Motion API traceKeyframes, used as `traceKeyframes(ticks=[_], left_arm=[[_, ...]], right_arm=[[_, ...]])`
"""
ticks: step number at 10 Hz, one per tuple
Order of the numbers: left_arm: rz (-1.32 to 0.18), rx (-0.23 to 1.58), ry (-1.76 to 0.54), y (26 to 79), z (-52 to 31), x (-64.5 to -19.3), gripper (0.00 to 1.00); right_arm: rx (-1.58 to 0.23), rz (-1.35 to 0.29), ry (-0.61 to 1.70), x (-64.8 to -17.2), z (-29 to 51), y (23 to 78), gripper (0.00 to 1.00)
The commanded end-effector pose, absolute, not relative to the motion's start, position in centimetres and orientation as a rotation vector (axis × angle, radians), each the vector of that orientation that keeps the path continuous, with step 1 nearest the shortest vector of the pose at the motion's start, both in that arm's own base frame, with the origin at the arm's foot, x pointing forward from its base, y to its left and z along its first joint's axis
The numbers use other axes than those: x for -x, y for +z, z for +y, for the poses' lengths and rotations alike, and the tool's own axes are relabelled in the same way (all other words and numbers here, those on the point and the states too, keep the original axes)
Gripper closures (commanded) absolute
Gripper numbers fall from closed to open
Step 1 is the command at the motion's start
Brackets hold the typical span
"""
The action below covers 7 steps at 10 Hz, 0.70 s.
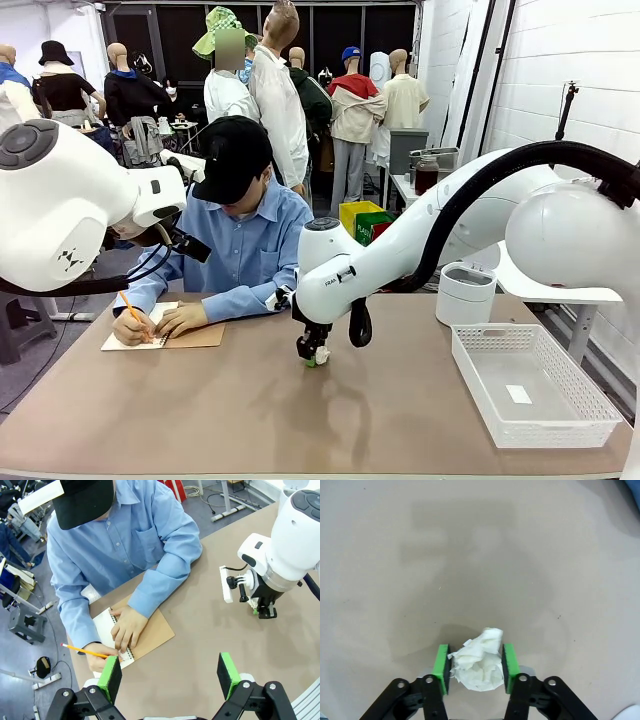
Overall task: Sort the paper based on its condition.
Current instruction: If a person hands you a paper, place it in the Organizing basket , and if it's crumpled, put it in the Trash can.
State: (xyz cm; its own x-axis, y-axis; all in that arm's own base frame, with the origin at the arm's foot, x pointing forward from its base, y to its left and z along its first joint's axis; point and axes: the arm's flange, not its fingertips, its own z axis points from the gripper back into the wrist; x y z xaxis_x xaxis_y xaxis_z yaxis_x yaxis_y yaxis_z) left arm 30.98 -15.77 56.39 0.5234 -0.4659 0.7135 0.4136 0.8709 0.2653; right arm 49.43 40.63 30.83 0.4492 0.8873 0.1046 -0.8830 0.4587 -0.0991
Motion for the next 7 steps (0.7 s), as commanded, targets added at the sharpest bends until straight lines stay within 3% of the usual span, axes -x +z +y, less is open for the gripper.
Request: traceKeyframes(ticks=[1, 7], left_arm=[[-0.880, -0.078, -0.537, 56.3, -15.7, -31.0, 0.00], [-0.880, -0.078, -0.537, 56.3, -15.7, -31.0, 0.00]], right_arm=[[0.045, -0.156, 1.072, -49.8, 40.9, 30.3, 1.00], [0.033, -0.145, 1.056, -49.1, 39.5, 32.4, 1.00]])
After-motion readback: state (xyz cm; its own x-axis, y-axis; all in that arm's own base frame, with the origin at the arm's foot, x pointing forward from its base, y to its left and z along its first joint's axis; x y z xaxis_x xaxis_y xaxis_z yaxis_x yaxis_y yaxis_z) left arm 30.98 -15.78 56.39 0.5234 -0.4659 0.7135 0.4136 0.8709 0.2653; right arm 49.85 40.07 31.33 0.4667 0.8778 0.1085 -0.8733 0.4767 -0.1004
